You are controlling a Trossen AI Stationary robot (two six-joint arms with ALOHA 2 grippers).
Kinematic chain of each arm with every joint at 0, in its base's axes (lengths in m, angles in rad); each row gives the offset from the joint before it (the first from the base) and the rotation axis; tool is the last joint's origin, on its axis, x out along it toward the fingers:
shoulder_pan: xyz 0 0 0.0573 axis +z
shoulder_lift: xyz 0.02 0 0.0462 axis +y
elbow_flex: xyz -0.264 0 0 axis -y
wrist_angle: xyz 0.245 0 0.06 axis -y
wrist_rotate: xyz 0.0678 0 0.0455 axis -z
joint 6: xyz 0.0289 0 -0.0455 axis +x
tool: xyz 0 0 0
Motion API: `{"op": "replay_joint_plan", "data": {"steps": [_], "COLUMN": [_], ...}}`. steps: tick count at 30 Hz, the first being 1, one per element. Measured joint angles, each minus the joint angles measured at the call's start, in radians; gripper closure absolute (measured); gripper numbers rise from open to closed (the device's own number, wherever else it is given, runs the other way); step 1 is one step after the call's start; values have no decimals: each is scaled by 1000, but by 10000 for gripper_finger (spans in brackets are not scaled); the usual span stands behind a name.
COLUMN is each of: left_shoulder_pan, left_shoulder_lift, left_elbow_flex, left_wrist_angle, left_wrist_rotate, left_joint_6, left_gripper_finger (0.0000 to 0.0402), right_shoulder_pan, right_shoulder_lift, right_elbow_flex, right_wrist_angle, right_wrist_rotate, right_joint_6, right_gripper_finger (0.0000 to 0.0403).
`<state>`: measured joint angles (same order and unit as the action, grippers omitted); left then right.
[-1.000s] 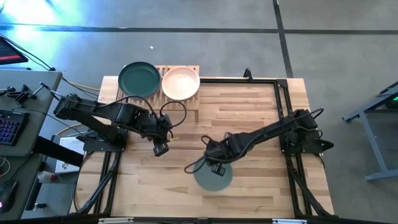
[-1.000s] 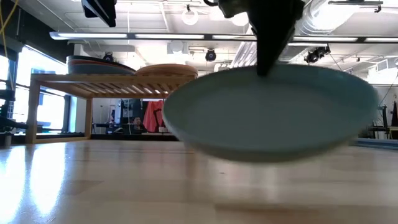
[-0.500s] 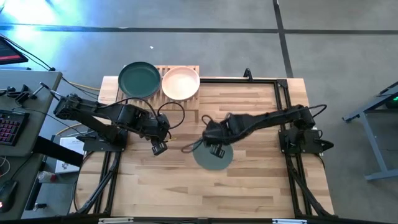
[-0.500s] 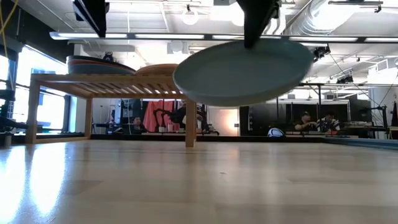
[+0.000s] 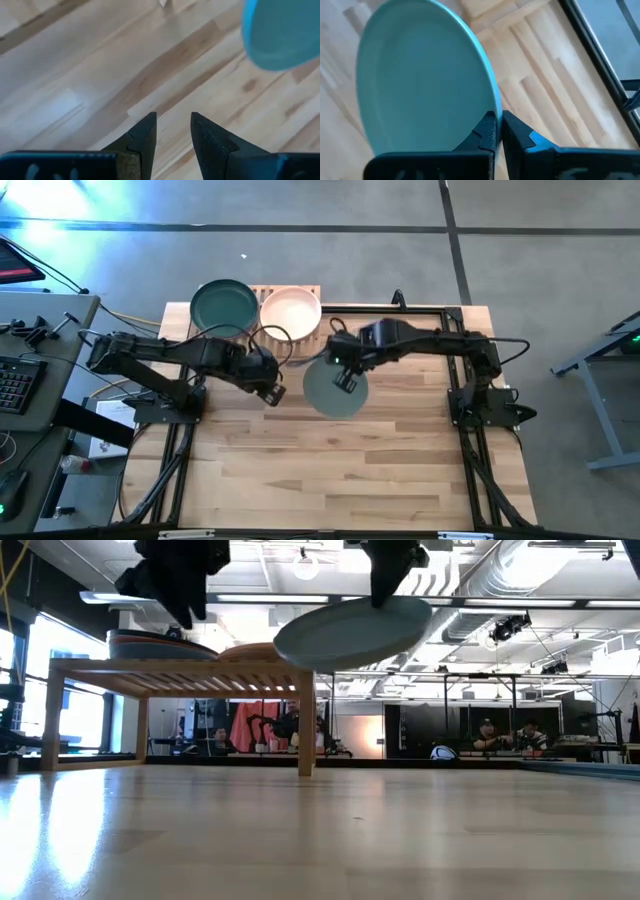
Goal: Place and stack plates onto a shelf
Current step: Stack the blue plate on the top of the white plate
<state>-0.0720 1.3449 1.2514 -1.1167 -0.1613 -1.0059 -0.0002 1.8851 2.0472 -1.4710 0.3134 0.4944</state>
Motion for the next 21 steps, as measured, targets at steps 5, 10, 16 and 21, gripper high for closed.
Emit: {"op": "replay_joint_plan", "data": {"steps": [5,10,16,21], "left_shoulder_pan": [34,50,67,75], "left_shoulder_lift": [0,0,0,0], "left_elbow_flex": [0,0,0,0], "left_wrist_angle": [111,233,278,279], "left_wrist_rotate": [4,0,-8,-9], "left_joint_6": [8,42,57,58], "left_gripper_finger": [293,291,293,297], "right_shoulder_pan": [-53,-79,-87,-92], "right_shoulder_lift": [0,0,0,0], "right_elbow_flex": [23,29,29,29], "right_wrist_angle": [2,29,112,144], "right_wrist_rotate": [-17,-60,-116,-131], "right_joint_6": [-22,-51,-103,-111], "right_gripper_finger": [403,403,403,403]}}
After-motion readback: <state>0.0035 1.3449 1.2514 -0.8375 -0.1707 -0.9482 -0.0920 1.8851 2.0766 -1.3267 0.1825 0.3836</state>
